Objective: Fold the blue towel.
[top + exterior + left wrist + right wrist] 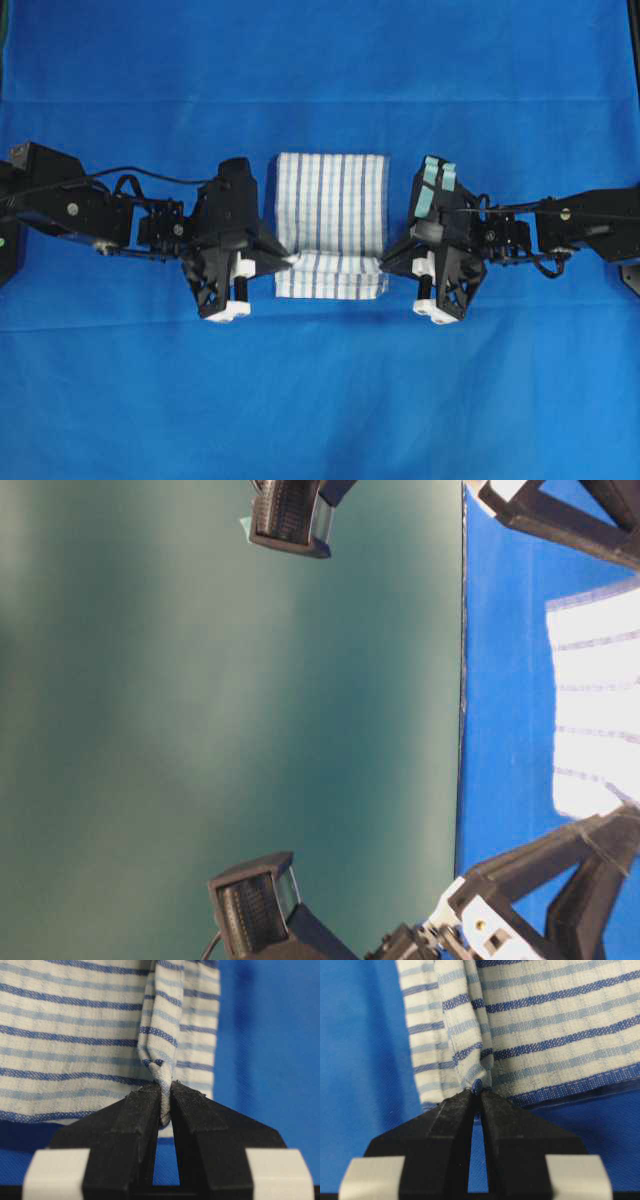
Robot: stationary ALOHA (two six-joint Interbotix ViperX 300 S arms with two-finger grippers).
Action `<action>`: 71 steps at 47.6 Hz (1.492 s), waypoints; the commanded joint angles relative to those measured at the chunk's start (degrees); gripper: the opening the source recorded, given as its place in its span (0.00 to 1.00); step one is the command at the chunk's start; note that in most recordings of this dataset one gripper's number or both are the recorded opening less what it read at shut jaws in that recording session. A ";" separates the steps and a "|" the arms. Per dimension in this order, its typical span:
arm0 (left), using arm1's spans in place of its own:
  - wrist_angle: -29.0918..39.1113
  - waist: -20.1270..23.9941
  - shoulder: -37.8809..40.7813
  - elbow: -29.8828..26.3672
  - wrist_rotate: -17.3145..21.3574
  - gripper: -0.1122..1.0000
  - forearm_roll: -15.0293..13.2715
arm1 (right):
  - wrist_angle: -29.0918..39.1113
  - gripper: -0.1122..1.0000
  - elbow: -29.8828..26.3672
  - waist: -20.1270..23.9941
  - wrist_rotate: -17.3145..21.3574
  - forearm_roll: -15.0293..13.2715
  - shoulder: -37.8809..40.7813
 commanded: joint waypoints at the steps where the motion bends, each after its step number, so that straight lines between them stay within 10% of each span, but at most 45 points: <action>1: 0.00 -0.70 -1.05 -0.18 0.00 0.15 -0.09 | -0.18 0.16 -0.79 0.44 -0.09 0.26 -1.49; 34: 0.26 -0.70 0.09 0.26 0.00 0.17 -0.09 | 0.26 0.17 -2.02 1.58 -0.09 0.26 -1.49; 39: 0.26 -0.62 0.00 0.35 0.00 0.28 -0.09 | 1.05 0.20 -2.81 1.67 -0.09 0.26 -1.41; 48: 0.88 -0.70 -1.05 0.88 0.70 0.72 -0.09 | 4.04 0.66 -4.75 2.29 -0.44 0.09 -2.20; 52: 3.16 -0.70 -3.16 1.23 1.23 0.85 -0.09 | 6.24 0.63 -5.36 2.64 -0.70 -0.09 -4.39; 71: 13.80 -0.62 -23.38 3.87 5.71 0.83 0.00 | 12.92 0.60 -3.34 2.11 -1.23 -7.38 -23.55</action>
